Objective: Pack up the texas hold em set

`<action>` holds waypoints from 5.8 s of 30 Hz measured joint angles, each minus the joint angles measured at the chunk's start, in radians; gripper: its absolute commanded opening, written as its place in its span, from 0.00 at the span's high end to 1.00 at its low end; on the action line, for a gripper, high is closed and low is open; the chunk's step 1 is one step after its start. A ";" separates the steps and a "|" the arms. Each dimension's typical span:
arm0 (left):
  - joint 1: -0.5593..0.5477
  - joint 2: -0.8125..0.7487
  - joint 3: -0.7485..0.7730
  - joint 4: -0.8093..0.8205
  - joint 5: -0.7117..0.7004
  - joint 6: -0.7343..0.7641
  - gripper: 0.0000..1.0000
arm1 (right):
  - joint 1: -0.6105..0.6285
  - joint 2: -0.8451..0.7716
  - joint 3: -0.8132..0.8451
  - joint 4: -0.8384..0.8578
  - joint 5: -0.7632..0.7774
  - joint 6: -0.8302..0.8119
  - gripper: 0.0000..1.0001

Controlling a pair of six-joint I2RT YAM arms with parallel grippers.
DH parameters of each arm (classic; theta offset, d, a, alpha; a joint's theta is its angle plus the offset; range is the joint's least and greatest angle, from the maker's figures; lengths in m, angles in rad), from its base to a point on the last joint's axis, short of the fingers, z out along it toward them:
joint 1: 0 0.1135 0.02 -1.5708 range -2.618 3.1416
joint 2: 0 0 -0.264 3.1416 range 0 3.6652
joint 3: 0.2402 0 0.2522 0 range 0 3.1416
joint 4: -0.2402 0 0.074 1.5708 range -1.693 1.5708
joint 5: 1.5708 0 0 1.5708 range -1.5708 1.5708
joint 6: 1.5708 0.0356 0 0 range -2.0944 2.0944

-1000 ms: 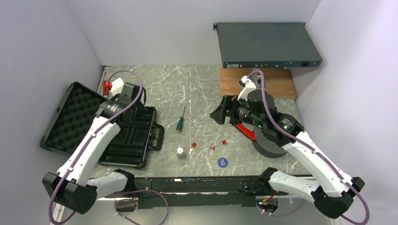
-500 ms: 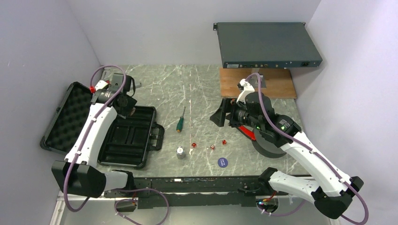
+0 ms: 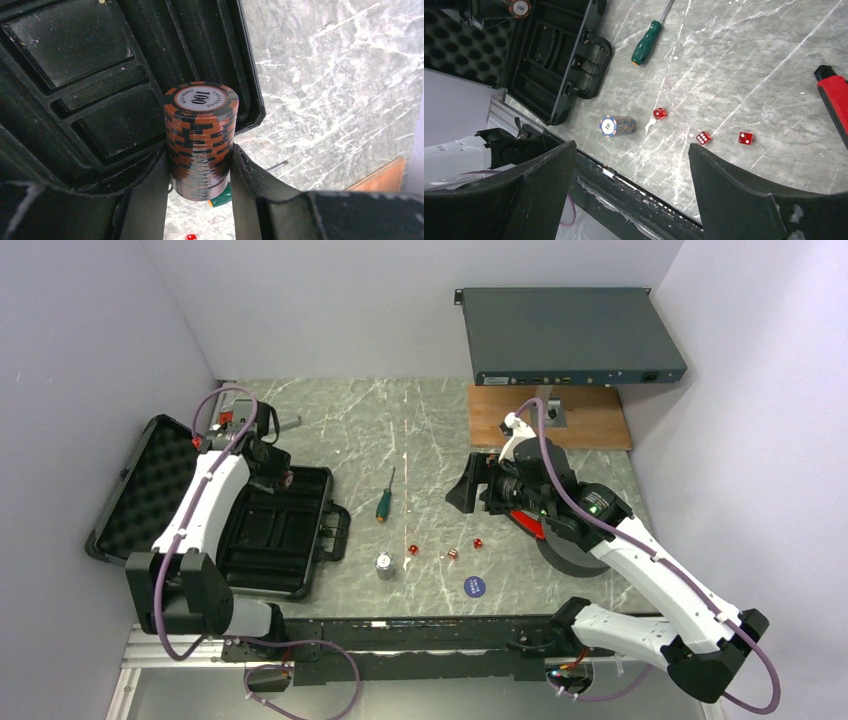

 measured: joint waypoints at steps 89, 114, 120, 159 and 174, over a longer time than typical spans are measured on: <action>0.242 0.225 -0.018 0.317 0.228 0.435 0.48 | 0.000 -0.003 -0.093 -0.045 0.048 -0.034 0.13; 0.075 0.416 0.075 0.346 0.286 1.030 0.78 | 0.000 -0.054 -0.119 -0.053 0.045 -0.034 0.13; 0.078 0.471 0.110 0.308 0.196 1.048 0.78 | 0.000 -0.062 -0.119 -0.066 0.046 -0.034 0.13; 0.005 -0.199 -0.158 0.229 0.071 1.074 0.01 | 0.000 -0.101 -0.184 -0.071 0.048 -0.034 0.09; 0.004 -0.681 -0.388 0.137 0.098 0.958 0.00 | 0.071 0.056 -0.192 0.021 -0.106 -0.014 0.07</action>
